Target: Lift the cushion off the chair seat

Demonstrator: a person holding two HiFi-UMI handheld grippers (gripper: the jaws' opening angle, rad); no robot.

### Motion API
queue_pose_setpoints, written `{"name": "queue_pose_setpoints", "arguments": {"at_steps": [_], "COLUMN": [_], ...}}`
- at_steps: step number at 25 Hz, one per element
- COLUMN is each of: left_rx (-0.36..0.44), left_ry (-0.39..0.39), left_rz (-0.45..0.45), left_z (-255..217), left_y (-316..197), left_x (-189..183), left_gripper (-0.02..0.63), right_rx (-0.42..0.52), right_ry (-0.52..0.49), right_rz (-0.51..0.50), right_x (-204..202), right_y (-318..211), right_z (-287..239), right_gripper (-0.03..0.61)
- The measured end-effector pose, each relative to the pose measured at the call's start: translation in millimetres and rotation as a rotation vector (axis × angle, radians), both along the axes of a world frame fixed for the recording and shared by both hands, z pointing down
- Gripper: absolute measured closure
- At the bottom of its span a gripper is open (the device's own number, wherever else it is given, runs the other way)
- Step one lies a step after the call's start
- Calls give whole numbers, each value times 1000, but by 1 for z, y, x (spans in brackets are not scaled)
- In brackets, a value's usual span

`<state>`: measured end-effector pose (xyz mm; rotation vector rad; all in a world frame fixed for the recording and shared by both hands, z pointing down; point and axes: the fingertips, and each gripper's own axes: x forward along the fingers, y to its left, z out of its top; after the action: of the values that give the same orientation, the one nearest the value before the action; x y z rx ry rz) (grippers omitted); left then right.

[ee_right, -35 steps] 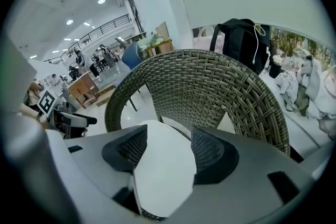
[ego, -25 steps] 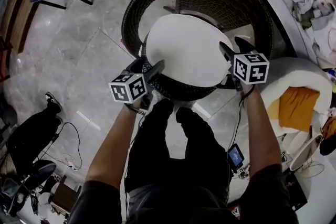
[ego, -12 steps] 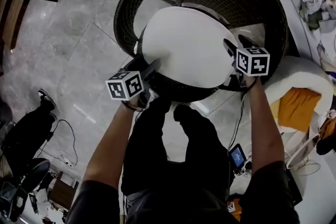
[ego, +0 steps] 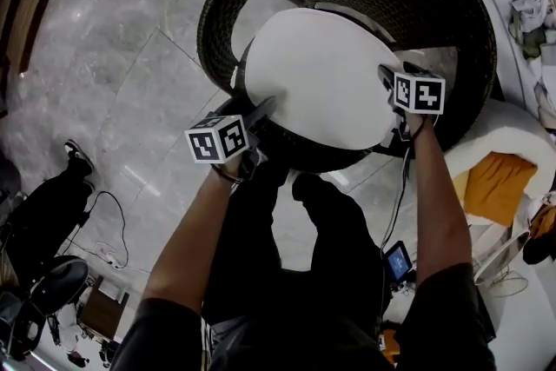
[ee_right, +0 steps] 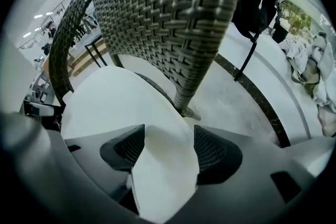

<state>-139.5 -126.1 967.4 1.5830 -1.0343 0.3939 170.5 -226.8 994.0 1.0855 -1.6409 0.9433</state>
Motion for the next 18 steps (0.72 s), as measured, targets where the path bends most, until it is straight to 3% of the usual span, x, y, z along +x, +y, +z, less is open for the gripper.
{"name": "queue_pose_setpoints", "arguments": {"at_steps": [7, 12, 18], "left_rx": [-27, -63, -80], "left_ry": [-69, -168, -200], "left_rz": [-6, 17, 67], "left_z": [11, 18, 20], "left_y": [1, 4, 5], "left_x": [-3, -15, -12], "left_gripper": [250, 386, 427], "right_rx": [-69, -105, -73], "right_ry": [-33, -66, -31], "right_rz": [28, 25, -5], "right_x": [3, -1, 0], "right_y": [-1, 0, 1], "right_z": [18, 22, 18], "right_gripper": [319, 321, 321]}}
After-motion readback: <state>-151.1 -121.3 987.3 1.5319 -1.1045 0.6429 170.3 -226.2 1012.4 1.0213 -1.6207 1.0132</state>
